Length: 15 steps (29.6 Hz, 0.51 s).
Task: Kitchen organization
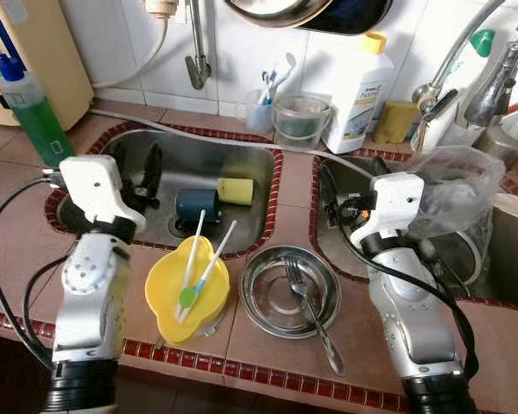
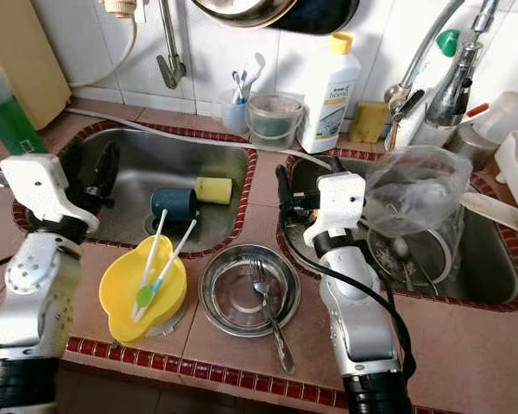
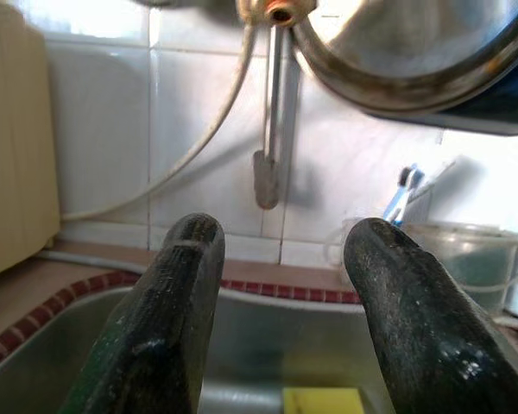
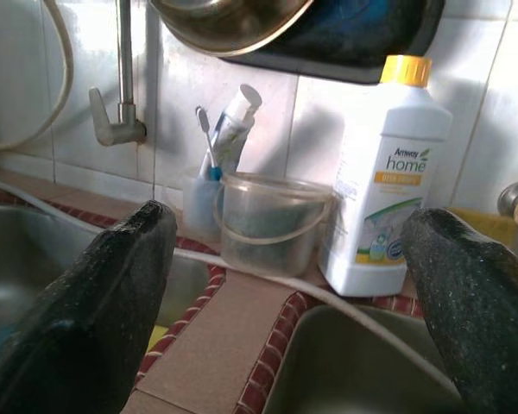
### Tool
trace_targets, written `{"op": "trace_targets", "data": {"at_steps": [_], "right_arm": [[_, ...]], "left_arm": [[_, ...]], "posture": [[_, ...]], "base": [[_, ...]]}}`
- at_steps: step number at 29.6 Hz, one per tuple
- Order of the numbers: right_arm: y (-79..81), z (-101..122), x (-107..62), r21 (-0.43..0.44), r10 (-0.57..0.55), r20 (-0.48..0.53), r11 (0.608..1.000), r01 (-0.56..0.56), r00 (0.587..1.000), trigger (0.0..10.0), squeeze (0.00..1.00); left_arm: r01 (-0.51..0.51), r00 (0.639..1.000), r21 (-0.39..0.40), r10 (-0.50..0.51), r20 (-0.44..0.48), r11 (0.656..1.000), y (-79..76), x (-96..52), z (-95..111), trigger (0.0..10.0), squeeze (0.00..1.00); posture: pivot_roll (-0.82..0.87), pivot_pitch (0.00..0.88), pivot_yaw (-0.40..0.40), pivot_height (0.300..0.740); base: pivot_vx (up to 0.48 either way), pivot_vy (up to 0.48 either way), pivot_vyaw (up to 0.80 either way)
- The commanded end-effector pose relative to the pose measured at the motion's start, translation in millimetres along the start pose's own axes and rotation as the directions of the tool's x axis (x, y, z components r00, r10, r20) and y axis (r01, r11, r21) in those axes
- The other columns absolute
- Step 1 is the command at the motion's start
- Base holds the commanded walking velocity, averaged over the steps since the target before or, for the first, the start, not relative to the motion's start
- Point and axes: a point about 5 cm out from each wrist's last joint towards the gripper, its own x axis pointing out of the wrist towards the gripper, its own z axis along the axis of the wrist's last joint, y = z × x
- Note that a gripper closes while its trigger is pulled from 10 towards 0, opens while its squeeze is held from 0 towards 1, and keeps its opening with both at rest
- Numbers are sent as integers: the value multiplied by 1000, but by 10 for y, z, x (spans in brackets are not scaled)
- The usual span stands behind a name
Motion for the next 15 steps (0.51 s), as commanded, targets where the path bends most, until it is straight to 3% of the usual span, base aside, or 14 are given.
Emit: {"op": "trace_targets", "data": {"at_steps": [1, 8, 15], "right_arm": [[-9, -13, -13, -6, -17, 17, 1000, 17, 1000, 10000, 0], [-2, -105, -112, 20, -22, 54, 1000, 21, 998, 10000, 0], [-5, -158, -140, 4, -30, 51, 1000, 29, 998, 10000, 0]], "left_arm": [[-3, 1000, 12, 3, 6, 1000, -41, -18, -16, 10000, 0], [47, 998, -37, -49, -35, 998, -321, -118, -157, 10000, 0], [67, 996, -31, -69, -55, 997, -325, -162, -215, 10000, 0]], "posture": [[11, 3, -15, 740], [0, 0, -5, 740], [-5, 0, -7, 740]], "base": [[0, 0, 0], [0, 0, 0], [0, 0, 0]]}}
